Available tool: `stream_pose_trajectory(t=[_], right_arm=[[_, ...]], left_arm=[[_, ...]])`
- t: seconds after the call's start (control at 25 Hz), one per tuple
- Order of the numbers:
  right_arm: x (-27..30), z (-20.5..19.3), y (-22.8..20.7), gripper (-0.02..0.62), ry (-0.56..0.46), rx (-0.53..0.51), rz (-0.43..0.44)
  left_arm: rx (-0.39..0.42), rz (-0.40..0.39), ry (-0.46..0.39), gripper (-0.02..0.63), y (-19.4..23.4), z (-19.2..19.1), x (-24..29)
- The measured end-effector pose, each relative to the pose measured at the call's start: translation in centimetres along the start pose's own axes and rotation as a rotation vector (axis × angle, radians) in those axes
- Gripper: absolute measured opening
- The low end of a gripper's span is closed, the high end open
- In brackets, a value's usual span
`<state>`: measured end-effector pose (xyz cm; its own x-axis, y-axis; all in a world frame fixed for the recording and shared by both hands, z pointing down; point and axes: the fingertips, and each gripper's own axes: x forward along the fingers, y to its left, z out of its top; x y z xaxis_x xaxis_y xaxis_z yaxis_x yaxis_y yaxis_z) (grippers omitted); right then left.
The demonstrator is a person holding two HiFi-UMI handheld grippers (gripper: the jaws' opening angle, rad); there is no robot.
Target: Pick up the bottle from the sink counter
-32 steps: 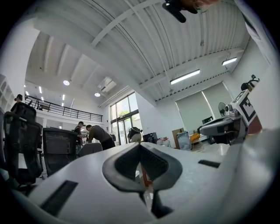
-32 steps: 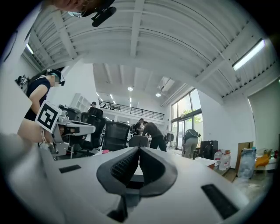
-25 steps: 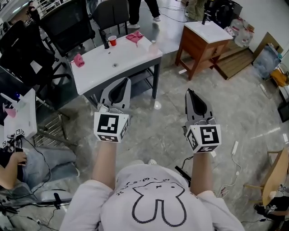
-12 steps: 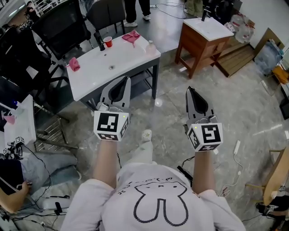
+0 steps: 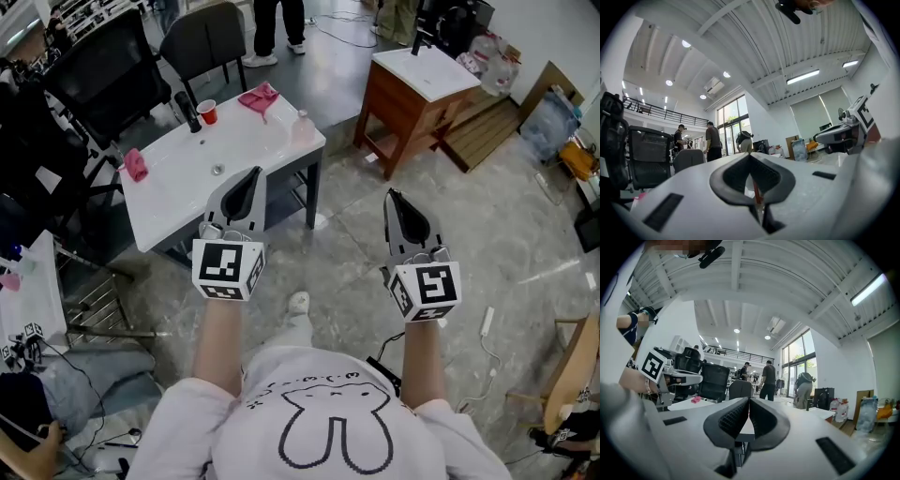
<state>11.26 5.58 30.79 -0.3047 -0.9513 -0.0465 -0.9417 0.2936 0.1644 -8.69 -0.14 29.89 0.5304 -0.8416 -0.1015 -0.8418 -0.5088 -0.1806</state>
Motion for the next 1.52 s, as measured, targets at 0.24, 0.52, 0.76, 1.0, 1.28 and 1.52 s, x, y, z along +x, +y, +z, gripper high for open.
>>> stream_pose_trajectory(t=[0.24,0.52,0.76,1.0,1.28,1.52], right_arm=[[6.7,-0.9,-2.3,0.029,0.018,-0.003,-0.001],[14.7,-2.3,-4.4,0.029,0.04,0.014,-0.011],[20.7,-3.2,-5.1,0.029,0.056,0.012,-0.021],[23.6,-4.3,-5.6,0.029,0.085,-0.005,-0.023],[25.5,-4.8,-7.7,0.029,0.093,0.022,-0.03],[27.8,-5.9,-8.5,0.029,0.096,0.028,0.006]], left_arm=[[-0.019,-0.005,0.012,0.006,3.4,-1.9,6.1],[-0.032,-0.021,0.028,0.006,8.0,-4.1,13.0],[-0.033,-0.059,0.031,0.006,10.9,-5.8,18.3],[-0.065,-0.063,0.03,0.006,12.6,-7.4,21.2],[-0.07,-0.079,0.047,0.006,12.3,-8.3,23.7],[-0.077,-0.11,0.072,0.009,11.6,-9.7,25.8]])
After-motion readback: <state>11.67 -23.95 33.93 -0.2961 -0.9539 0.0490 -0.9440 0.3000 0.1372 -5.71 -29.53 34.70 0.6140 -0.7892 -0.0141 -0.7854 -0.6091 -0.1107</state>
